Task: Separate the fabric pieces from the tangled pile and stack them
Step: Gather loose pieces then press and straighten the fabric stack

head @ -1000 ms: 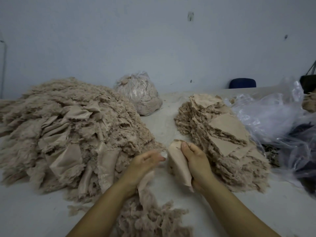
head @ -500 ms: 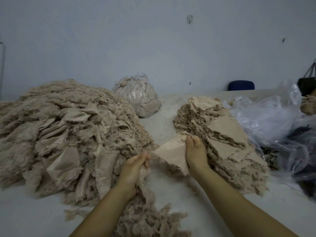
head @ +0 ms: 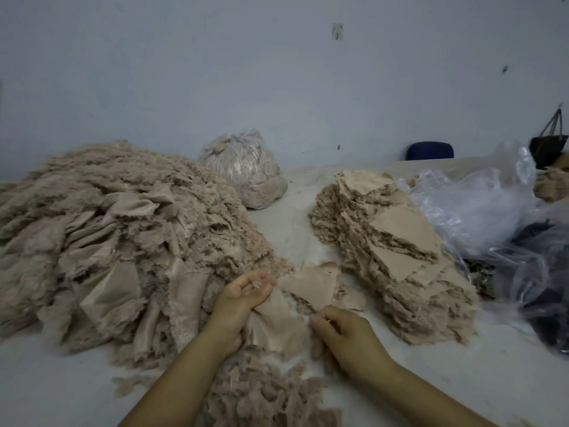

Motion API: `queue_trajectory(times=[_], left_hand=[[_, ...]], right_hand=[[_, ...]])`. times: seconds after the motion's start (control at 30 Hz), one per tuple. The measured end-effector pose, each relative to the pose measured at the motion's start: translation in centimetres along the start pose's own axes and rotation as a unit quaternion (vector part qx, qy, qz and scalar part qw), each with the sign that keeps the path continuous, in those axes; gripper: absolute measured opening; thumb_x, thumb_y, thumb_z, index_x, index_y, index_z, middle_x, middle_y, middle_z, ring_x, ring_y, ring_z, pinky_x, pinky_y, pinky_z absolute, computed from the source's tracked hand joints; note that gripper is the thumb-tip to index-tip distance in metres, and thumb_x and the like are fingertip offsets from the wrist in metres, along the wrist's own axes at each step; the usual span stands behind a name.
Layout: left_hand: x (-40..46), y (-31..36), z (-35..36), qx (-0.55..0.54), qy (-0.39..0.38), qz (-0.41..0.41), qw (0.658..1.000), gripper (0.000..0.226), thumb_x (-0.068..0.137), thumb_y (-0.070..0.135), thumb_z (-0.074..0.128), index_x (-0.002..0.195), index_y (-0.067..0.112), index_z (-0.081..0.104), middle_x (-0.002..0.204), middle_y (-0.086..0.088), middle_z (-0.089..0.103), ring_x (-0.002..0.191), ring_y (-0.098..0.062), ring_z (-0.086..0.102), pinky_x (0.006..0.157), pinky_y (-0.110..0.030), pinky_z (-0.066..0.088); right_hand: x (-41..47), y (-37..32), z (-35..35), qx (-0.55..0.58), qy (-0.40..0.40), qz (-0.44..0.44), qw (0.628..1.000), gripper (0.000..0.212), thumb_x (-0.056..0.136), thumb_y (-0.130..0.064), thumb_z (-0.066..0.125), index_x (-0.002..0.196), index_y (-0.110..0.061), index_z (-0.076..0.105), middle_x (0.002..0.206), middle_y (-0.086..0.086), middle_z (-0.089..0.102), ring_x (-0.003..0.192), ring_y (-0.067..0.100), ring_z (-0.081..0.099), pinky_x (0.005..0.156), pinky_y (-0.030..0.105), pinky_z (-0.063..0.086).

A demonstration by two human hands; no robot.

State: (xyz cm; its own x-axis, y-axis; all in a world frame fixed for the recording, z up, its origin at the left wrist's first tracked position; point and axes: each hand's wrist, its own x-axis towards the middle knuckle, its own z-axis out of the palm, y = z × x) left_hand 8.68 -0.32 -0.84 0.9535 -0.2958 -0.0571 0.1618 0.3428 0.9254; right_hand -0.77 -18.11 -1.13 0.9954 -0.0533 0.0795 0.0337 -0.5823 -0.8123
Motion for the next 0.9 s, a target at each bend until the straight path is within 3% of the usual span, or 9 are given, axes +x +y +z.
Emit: queue_trajectory(times=[0.1,0.2,0.33,0.4,0.5,0.63,0.73,0.83,0.9], left_hand=[[-0.4,0.1,0.7,-0.004,-0.044,0.015,0.999,0.029,0.084,-0.007,0.057,0.110,0.007,0.058,0.103,-0.007,0.073,0.091,-0.023,0.070,0.071,-0.029,0.059],[-1.1,-0.1,1.4,0.041,-0.075,0.033,0.996,0.034,0.079,-0.002,0.063,0.112,0.006,0.057,0.109,-0.011,0.070,0.096,-0.027,0.068,0.080,-0.033,0.057],[-1.2,-0.5,2.1,0.088,-0.039,0.064,0.993,0.022,0.080,0.003,0.069,0.100,0.010,0.064,0.093,-0.009,0.074,0.085,-0.021,0.070,0.071,-0.026,0.056],[-1.0,-0.7,2.1,0.139,0.005,0.104,0.985,0.014,0.079,0.002,0.070,0.088,0.013,0.068,0.080,-0.003,0.073,0.075,-0.012,0.069,0.064,-0.019,0.053],[-0.6,-0.9,1.8,0.213,0.087,0.161,0.960,0.018,0.077,0.003,0.073,0.073,0.020,0.067,0.067,0.009,0.069,0.064,0.000,0.063,0.058,-0.013,0.047],[0.4,-0.3,0.2,0.202,0.153,0.162,0.954,0.014,0.084,0.008,0.068,0.075,0.019,0.065,0.067,0.006,0.069,0.059,-0.001,0.060,0.052,-0.017,0.042],[0.1,0.0,0.4,0.241,0.062,0.169,0.954,0.016,0.091,0.019,0.060,0.076,0.023,0.065,0.066,0.011,0.065,0.051,0.007,0.052,0.050,-0.009,0.040],[-1.0,-1.0,1.9,0.327,-0.081,0.127,0.933,0.027,0.080,0.042,0.062,0.095,0.021,0.068,0.093,0.009,0.066,0.083,-0.001,0.062,0.075,-0.017,0.050],[-1.4,-1.2,2.5,0.329,-0.089,0.134,0.931,0.021,0.080,0.039,0.064,0.079,0.018,0.066,0.075,0.006,0.064,0.068,-0.010,0.059,0.062,-0.022,0.048]], right_hand=[[0.9,-1.4,0.0,0.102,0.080,0.014,0.992,0.043,0.096,-0.042,0.046,0.080,-0.005,0.061,0.065,-0.002,0.065,0.056,0.008,0.057,0.060,0.032,0.047],[2.1,-2.7,0.4,0.265,0.020,0.081,0.961,0.048,0.082,-0.057,0.054,0.090,-0.011,0.067,0.077,-0.001,0.067,0.070,0.012,0.059,0.065,0.026,0.047],[2.6,-2.3,2.0,0.281,0.000,0.042,0.959,0.035,0.078,-0.036,0.075,0.098,-0.009,0.066,0.088,0.017,0.065,0.079,0.020,0.060,0.074,0.033,0.049],[2.9,-1.9,3.0,0.286,0.010,0.033,0.958,0.014,0.086,-0.020,0.071,0.085,-0.009,0.062,0.074,0.008,0.058,0.071,0.017,0.054,0.066,0.029,0.046],[3.3,-1.8,3.4,0.209,0.087,0.004,0.974,0.031,0.093,-0.015,0.059,0.066,-0.016,0.046,0.057,-0.010,0.044,0.057,0.005,0.040,0.055,0.017,0.034],[3.3,-1.3,1.9,0.190,0.206,0.001,0.960,0.031,0.099,-0.017,0.048,0.071,-0.008,0.042,0.066,0.002,0.042,0.059,0.006,0.037,0.057,0.024,0.031],[3.2,-1.1,1.6,0.172,0.203,-0.011,0.964,0.034,0.101,-0.019,0.045,0.068,-0.015,0.036,0.064,-0.002,0.037,0.055,0.001,0.033,0.054,0.018,0.028],[3.0,-1.7,2.7,0.215,0.138,-0.040,0.966,0.026,0.100,-0.017,0.046,0.075,-0.011,0.046,0.071,0.002,0.047,0.068,0.009,0.045,0.067,0.027,0.040],[2.9,-2.0,3.0,0.223,0.131,-0.058,0.964,0.022,0.100,-0.016,0.047,0.080,-0.008,0.053,0.074,0.003,0.053,0.071,0.010,0.050,0.070,0.030,0.043]])
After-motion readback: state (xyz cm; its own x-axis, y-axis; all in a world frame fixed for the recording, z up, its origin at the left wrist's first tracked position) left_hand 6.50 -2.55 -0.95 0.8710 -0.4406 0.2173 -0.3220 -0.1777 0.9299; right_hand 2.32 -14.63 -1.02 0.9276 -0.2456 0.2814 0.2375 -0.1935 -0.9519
